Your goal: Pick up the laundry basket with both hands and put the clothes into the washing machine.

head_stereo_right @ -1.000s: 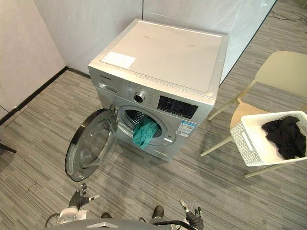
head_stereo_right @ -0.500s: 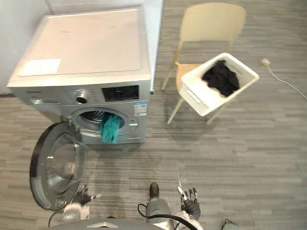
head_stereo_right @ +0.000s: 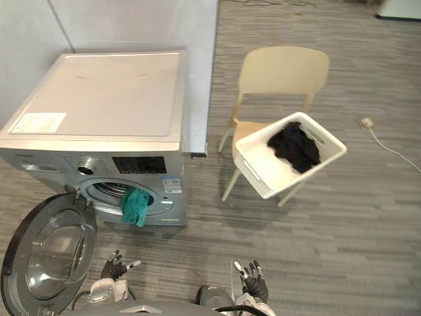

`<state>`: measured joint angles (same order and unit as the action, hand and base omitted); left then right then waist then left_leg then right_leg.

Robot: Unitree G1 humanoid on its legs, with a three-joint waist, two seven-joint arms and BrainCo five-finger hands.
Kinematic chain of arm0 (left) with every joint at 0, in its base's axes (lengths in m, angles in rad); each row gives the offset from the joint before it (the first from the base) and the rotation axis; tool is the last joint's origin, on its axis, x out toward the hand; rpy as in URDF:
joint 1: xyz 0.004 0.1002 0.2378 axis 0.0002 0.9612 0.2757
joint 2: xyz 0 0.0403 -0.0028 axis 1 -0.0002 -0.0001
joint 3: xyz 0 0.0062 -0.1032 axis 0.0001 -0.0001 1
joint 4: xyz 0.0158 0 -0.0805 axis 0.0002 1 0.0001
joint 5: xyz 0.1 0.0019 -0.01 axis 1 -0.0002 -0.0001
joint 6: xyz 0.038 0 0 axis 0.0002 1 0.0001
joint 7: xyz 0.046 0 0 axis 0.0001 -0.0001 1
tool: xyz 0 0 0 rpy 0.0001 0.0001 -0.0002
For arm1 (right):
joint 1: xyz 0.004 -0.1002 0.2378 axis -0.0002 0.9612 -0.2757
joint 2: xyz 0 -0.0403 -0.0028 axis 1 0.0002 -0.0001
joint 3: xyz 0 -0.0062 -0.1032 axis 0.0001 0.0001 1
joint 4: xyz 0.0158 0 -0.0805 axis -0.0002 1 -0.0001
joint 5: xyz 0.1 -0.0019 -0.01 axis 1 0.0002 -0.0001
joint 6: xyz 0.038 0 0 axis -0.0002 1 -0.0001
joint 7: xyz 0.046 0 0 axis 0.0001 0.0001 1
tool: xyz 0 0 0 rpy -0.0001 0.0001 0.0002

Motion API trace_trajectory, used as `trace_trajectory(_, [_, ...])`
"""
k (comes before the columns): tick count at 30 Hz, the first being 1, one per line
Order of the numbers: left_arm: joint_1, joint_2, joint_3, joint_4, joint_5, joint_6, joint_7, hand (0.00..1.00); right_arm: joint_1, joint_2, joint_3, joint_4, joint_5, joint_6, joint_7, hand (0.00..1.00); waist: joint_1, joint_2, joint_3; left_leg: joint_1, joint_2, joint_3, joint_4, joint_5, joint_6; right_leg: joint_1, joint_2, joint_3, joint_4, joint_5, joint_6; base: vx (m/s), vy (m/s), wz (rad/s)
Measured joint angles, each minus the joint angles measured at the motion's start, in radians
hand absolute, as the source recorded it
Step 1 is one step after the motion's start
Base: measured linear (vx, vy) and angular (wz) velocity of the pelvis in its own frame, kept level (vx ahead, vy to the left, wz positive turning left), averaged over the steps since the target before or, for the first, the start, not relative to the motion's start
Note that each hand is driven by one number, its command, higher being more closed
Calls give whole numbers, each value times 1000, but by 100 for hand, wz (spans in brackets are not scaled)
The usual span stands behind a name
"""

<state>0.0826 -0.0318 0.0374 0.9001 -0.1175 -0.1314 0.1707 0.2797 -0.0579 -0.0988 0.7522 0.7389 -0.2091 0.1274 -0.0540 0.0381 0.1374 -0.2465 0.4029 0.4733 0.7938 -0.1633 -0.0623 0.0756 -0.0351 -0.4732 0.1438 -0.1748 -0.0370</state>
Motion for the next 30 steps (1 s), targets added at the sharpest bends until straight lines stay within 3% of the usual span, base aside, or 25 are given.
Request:
trace_trajectory(3, [7, 4, 5, -18, -19, 0, -1, 0, -33, -1, -1, 14, 0, 0, -1, 0, 8, -2, 2, -38, -37, -59, -226, 6, -5, 18, -1, 0, -10, 3, 6, 165, 35, 0])
trace_trajectory(5, [7, 11, 7, -17, -35, -2, -1, 0, -45, 0, 1, 23, -1, -1, -1, 0, 18, -5, 4, -27, -86, -204, -391, 49, -9, 25, -4, 25, -9, 3, 28, 162, 165, -32])
trace_trajectory(6, [9, 14, 14, -12, -39, -5, -1, 0, -51, -2, 1, 40, -1, -2, 0, 0, 27, -2, 3, -6, -110, -287, -470, 124, -17, 30, -6, 52, -10, -6, 58, 191, 332, -59])
trace_trajectory(7, [10, 16, 35, 5, -52, -9, -1, 0, -65, -11, 1, 70, -1, -3, -1, 0, 34, 12, -3, 16, -114, -308, -511, 148, -62, 32, -4, 80, -12, -13, 90, 192, 359, -47])
trace_trajectory(8, [1, 26, 42, 22, -58, -9, -1, 0, -76, -10, 0, 92, -1, -5, 0, 0, 24, 2, -5, 24, -127, -303, -523, 144, -76, 30, -19, 82, -14, -10, 103, 157, 329, -20])
trace_trajectory(11, [-14, 88, 41, 46, -56, -13, -2, 0, -113, 11, -2, 143, -75, -3, -2, 0, 23, -48, 2, -19, -212, -244, -544, 139, -40, -49, -119, 103, -20, 22, 159, 87, 261, -11])
trace_trajectory(14, [-24, 91, 29, 54, -39, -12, -3, 0, -179, -14, -33, 201, -139, -3, -9, 0, 26, -41, 22, -74, -265, -203, -499, 97, 22, -118, -190, 135, 15, 27, 200, 30, 297, -16])
trace_trajectory(16, [-64, 94, -10, 34, 1, -10, -7, 0, -277, -57, -53, 253, -211, 3, -45, 0, 29, 2, 101, -122, -303, -177, -463, 73, 59, -255, -259, 187, 198, 13, 179, -64, 328, -14])
trace_trajectory(18, [-89, 112, -9, -1, 19, -10, -11, 0, -344, -72, -53, 266, -252, 18, -72, 0, 34, 1, 156, -145, -313, -164, -443, 67, 72, -326, -294, 191, 300, 12, 157, -72, 226, -8])
trace_trajectory(20, [-112, 123, -9, -41, 23, -10, -14, 0, -381, -51, -50, 262, -276, 20, -96, 0, 49, -11, 170, -183, -306, -169, -428, 76, 80, -348, -292, 144, 292, 22, 144, -33, 62, 4])
trace_trajectory(23, [-149, 100, 3, -132, 22, -12, -7, 0, -392, -7, -32, 195, -277, 17, -126, 0, 70, -27, 200, -241, -298, -185, -432, 106, 74, -358, -280, 72, 249, 22, 145, -31, -58, 21])
trace_trajectory(26, [-199, 67, 14, -233, -13, -23, 7, 0, -449, -4, 7, 170, -277, 22, -161, 0, 79, -31, 230, -331, -308, -217, -474, 150, 65, -432, -293, 7, 276, -1, 178, -148, -79, 41])
trace_trajectory(28, [-223, 35, 49, -330, -61, -32, 28, 0, -508, -11, 38, 164, -289, 30, -183, 0, 73, -24, 265, -378, -273, -160, -492, 149, 66, -470, -305, -39, 298, -5, 180, -78, -62, 66])
trace_trajectory(30, [-227, 15, 41, -457, -104, -40, 40, 0, -565, -24, 73, 152, -314, 32, -203, 0, 76, -24, 308, -395, -190, 25, -487, 160, 79, -502, -326, -84, 353, -28, 165, -75, -115, 71])
